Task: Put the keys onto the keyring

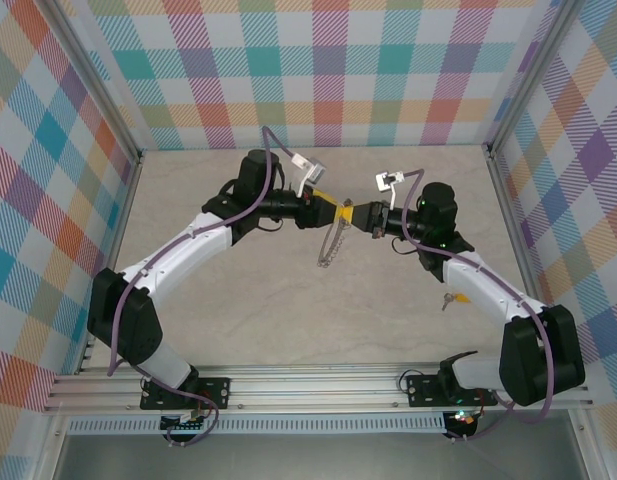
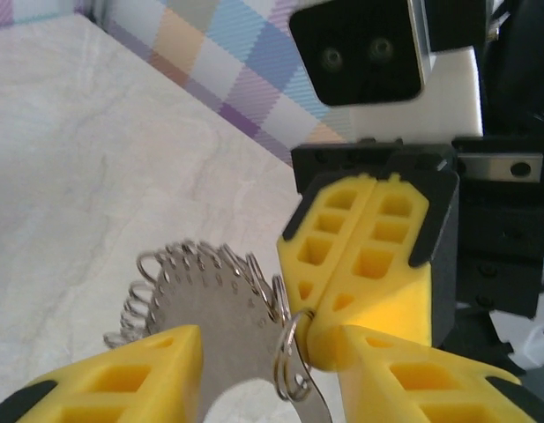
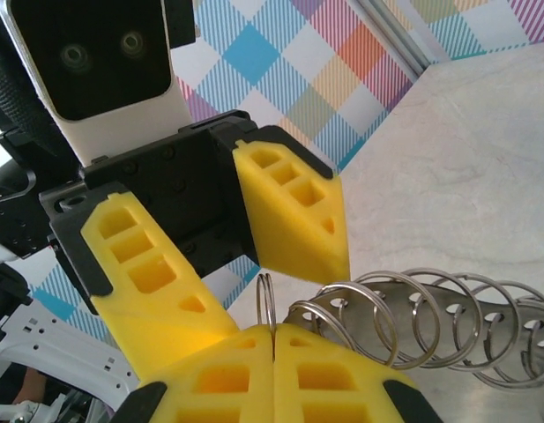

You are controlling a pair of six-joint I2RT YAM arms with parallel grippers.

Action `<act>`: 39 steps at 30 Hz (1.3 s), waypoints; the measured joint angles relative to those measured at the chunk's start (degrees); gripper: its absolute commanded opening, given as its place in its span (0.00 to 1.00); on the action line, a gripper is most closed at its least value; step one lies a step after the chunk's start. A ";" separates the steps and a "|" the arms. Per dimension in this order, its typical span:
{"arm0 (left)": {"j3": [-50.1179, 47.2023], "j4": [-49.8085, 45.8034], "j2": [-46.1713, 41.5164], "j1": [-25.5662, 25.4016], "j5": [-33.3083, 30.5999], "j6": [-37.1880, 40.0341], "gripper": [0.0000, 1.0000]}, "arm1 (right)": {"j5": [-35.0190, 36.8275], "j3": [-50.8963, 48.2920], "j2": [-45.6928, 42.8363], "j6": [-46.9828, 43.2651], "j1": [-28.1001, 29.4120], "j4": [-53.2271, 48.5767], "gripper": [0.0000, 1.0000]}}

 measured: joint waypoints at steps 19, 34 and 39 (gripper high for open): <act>-10.97 16.48 -8.68 1.68 -10.36 -17.90 0.57 | 2.86 -0.94 0.90 2.80 -0.26 12.87 0.00; -10.97 26.34 -6.03 1.99 -4.94 -24.81 0.52 | 3.02 -0.94 0.98 4.33 -0.26 14.01 0.00; -10.97 27.71 -4.68 1.99 -3.76 -25.99 0.47 | 3.02 -0.94 0.98 4.50 -0.26 14.58 0.00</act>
